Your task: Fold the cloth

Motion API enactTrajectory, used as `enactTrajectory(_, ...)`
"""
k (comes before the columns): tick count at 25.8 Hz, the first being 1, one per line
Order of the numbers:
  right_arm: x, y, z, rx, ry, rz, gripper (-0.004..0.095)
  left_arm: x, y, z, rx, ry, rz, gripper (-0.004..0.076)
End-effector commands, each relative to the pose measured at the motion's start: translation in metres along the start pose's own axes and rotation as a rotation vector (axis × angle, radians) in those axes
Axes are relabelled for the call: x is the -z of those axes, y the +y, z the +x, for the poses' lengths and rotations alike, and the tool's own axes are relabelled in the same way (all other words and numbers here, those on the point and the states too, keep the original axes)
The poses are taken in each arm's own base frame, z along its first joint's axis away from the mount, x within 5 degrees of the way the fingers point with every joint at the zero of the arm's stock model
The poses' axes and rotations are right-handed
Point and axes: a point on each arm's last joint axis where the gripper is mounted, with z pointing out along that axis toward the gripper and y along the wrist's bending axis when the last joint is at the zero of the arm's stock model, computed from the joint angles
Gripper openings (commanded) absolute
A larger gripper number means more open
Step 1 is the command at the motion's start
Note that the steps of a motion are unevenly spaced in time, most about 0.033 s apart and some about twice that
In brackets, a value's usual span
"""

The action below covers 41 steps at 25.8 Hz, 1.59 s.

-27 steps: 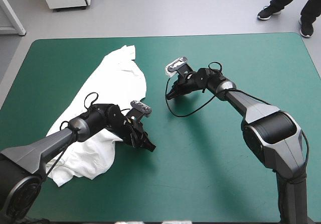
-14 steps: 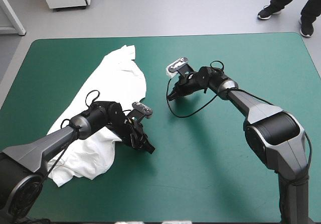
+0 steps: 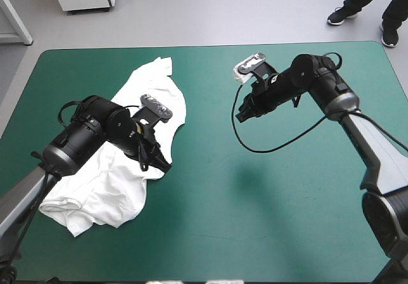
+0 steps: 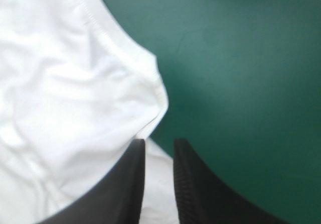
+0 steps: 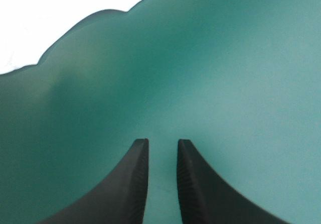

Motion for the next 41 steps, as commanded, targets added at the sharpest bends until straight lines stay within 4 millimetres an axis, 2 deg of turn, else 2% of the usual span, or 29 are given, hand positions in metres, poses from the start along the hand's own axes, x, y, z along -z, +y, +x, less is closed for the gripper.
enactTrajectory(1,0.064,0.021,-0.005,0.036,-0.100,0.066,0.0225,0.033,0.008,0.009,0.022,-0.050,-0.134,0.0197)
enactTrajectory(2,0.083,0.027,0.002,0.048,-0.104,0.124,0.0237,0.039,0.015,0.012,0.033,-0.052,-0.211,0.0242)
enactTrajectory(3,0.092,0.030,0.005,0.041,-0.110,0.142,0.0248,0.041,0.019,0.013,0.038,-0.053,-0.239,0.0262)
enactTrajectory(5,0.119,0.041,0.026,0.050,-0.101,0.223,0.0333,0.042,0.039,0.015,0.106,-0.083,-0.294,0.0346)
enactTrajectory(7,0.130,0.048,0.042,0.028,-0.097,0.261,0.0417,0.038,0.058,0.014,0.172,-0.124,-0.297,0.0378)
enactTrajectory(9,0.135,0.052,0.058,-0.008,-0.076,0.295,0.0466,0.025,0.079,0.014,0.237,-0.120,-0.298,0.0378)
enactTrajectory(13,0.133,0.053,0.071,-0.065,-0.004,0.294,0.0469,-0.025,0.111,0.002,0.275,0.003,-0.279,0.0388)
enactTrajectory(17,0.129,0.051,0.069,-0.067,-0.001,0.294,0.0469,-0.052,0.125,-0.017,0.270,0.035,-0.273,0.0450)
enactTrajectory(22,0.125,0.047,0.068,-0.062,0.008,0.309,0.0469,-0.077,0.143,-0.036,0.276,0.064,-0.268,0.0476)
enactTrajectory(29,0.125,0.045,0.068,-0.053,0.009,0.329,0.0469,-0.110,0.166,-0.028,0.362,0.124,-0.170,0.0476)
enactTrajectory(34,0.125,0.045,0.068,-0.053,0.008,0.330,0.0469,-0.120,0.171,-0.022,0.377,0.148,-0.127,0.0473)
enactTrajectory(36,0.125,0.045,0.068,-0.052,0.006,0.331,0.0469,-0.123,0.169,-0.023,0.387,0.142,-0.097,0.0424)
enactTrajectory(37,0.125,0.045,0.068,-0.052,0.006,0.331,0.0469,-0.125,0.168,-0.024,0.391,0.142,-0.081,0.0368)
enactTrajectory(39,0.125,0.045,0.068,-0.052,0.004,0.332,0.0469,-0.131,0.167,-0.023,0.397,0.154,-0.055,0.0228)
enactTrajectory(40,0.125,0.045,0.068,-0.052,0.004,0.332,0.0469,-0.134,0.166,-0.024,0.391,0.155,-0.033,0.0123)
enactTrajectory(41,0.125,0.045,0.068,-0.052,0.004,0.332,0.0469,-0.137,0.165,-0.024,0.398,0.155,-0.019,0.0052)
